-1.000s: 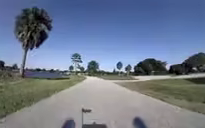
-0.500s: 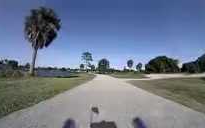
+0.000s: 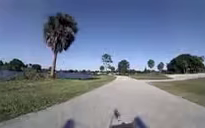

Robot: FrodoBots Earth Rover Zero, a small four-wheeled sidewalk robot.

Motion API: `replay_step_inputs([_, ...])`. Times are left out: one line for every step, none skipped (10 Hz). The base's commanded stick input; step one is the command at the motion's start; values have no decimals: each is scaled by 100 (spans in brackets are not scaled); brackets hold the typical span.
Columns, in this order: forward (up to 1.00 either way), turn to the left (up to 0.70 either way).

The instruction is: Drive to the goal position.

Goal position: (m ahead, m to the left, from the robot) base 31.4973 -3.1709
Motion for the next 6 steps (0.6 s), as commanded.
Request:
replay_step_inputs([70,0])
replay_step_inputs([70,0])
replay_step_inputs([70,0])
replay_step_inputs([70,0])
replay_step_inputs([70,0])
replay_step_inputs([70,0])
